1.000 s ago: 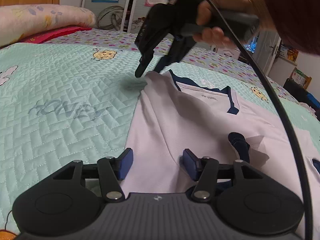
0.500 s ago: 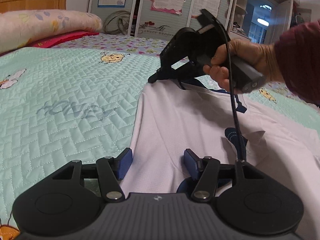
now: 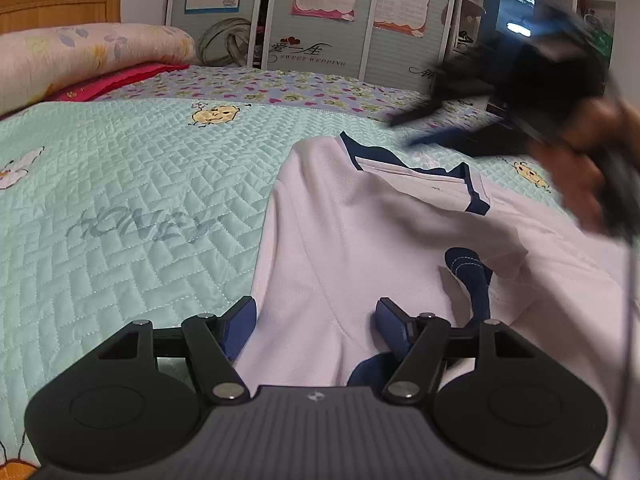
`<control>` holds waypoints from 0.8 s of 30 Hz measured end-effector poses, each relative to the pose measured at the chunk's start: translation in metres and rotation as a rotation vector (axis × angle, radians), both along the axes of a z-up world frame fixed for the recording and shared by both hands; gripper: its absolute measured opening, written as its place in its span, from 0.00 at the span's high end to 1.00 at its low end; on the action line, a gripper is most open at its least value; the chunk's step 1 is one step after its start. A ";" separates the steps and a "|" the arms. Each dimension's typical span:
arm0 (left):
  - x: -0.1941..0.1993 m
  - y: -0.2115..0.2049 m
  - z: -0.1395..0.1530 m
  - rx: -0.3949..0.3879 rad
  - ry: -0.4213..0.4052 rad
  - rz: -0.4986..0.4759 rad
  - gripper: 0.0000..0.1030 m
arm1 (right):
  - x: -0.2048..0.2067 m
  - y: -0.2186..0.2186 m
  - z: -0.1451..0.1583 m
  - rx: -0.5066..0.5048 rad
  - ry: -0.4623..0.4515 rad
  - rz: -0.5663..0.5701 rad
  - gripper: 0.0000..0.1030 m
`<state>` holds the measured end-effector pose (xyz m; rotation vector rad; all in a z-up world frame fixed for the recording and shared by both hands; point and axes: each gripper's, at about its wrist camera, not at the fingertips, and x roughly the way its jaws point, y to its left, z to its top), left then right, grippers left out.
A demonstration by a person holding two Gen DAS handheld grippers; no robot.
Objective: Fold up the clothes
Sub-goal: 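Release the shirt edge with the right gripper and lift both grippers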
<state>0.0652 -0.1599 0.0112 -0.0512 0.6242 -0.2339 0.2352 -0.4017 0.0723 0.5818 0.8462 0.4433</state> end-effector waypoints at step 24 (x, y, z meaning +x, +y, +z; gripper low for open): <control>0.132 -0.012 0.013 -0.146 0.057 -0.153 0.33 | -0.107 -0.063 -0.041 -0.165 0.074 -0.294 0.99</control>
